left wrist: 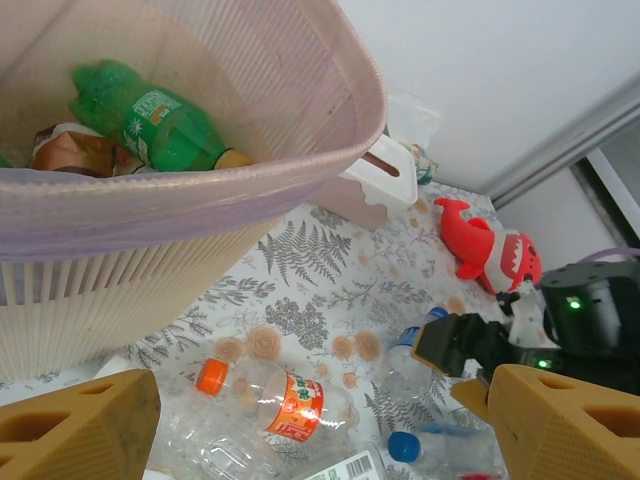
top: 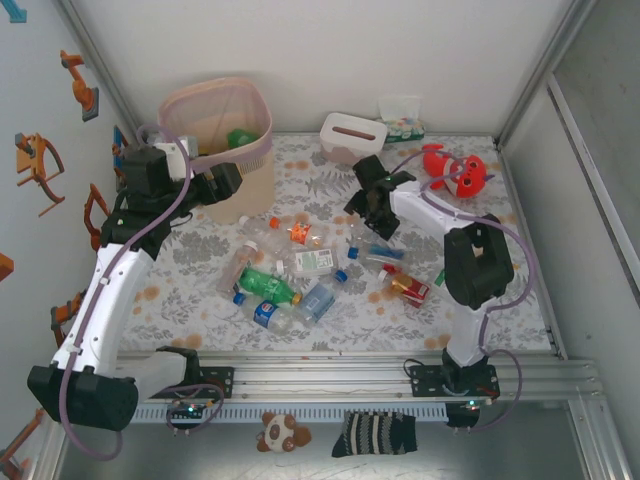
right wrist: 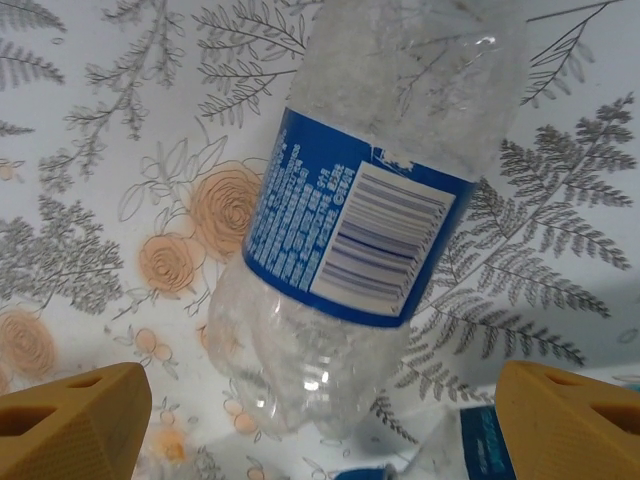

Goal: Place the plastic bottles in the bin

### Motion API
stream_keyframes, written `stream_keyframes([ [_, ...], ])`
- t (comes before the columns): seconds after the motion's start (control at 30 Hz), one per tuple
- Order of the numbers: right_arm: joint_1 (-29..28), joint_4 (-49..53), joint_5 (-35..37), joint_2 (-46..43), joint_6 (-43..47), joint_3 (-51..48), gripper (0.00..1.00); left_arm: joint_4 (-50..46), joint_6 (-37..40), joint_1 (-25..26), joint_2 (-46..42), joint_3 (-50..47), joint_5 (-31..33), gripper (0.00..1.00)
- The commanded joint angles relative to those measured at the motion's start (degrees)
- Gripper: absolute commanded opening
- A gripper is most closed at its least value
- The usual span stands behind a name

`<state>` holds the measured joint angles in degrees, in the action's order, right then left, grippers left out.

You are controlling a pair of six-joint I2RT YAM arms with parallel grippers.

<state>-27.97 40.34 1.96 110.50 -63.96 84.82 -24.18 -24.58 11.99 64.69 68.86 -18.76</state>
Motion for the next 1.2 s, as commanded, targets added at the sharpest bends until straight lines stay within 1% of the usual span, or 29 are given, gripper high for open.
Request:
stream_keyframes([
  [0.0, 0.4, -0.6, -0.7, 2.3, -2.5, 2.3, 0.86, -0.7, 0.7, 0.3, -0.3, 0.6, 0.2, 0.85],
  [0.13, 0.7, -0.7, 0.4, 4.0, -3.1, 2.6, 0.85, 0.3, 1.3, 0.4, 0.2, 0.2, 0.5, 0.86],
  [0.27, 1.7, -0.7, -0.3, 5.7, -3.1, 3.0, 0.84, 1.3, 1.3, 0.5, 1.6, 0.5, -0.1, 0.86],
  [0.5, 2.4, -0.8, 0.8, 6.5, -1.8, 4.1, 0.81, 2.5, 1.5, 0.9, 3.6, 0.7, -0.2, 0.86],
  [0.7, 2.7, -0.9, 0.2, 7.7, -1.2, 4.1, 0.78, 2.7, 1.9, 1.1, 5.2, 1.9, 0.0, 0.86],
  [0.97, 3.5, -1.1, -0.3, 7.8, -0.3, 3.9, 0.72, 3.4, 1.7, 1.7, 7.1, 3.2, 0.1, 0.86],
  [1.17, 3.6, -3.1, -0.2, 5.8, 0.9, 2.3, 0.68, 4.5, 1.5, 2.0, 7.9, 3.5, 0.5, 0.86],
])
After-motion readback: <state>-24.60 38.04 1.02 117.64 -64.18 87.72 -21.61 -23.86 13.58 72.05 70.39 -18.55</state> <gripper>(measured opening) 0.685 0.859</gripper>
